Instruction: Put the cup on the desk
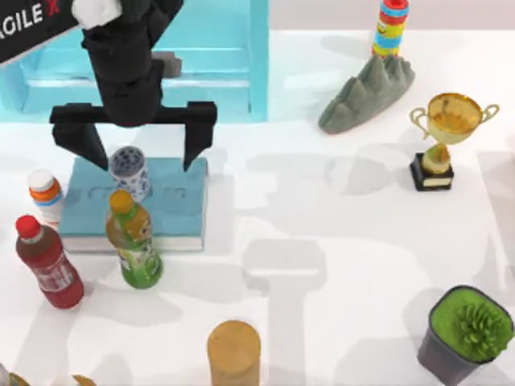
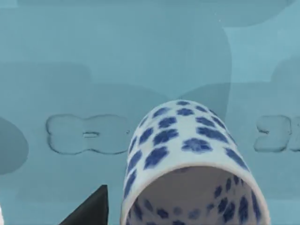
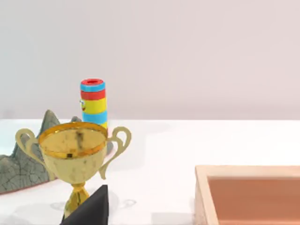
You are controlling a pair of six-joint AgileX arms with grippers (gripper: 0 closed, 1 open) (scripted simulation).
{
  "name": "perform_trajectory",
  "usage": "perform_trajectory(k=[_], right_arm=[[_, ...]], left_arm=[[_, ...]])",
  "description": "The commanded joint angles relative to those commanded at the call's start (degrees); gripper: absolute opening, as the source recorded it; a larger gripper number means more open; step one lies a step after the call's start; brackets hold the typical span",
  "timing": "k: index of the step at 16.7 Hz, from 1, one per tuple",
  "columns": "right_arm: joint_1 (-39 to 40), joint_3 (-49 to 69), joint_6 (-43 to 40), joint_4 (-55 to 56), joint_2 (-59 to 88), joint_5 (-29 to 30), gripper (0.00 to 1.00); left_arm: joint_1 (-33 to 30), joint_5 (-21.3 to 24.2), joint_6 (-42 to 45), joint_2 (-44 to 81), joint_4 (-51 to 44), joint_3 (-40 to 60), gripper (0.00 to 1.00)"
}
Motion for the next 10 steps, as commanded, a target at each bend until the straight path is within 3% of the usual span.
perform_trajectory(k=[7, 10], right_arm=[[0.0, 0.0, 0.0, 0.0, 0.0, 0.0, 1.0], [0.0, 0.0, 0.0, 0.0, 0.0, 0.0, 1.0]], left_arm=[[0.0, 0.0, 0.0, -0.1, 4.8, -4.9, 1.0], [0.0, 0.0, 0.0, -0.1, 4.8, -4.9, 0.77]])
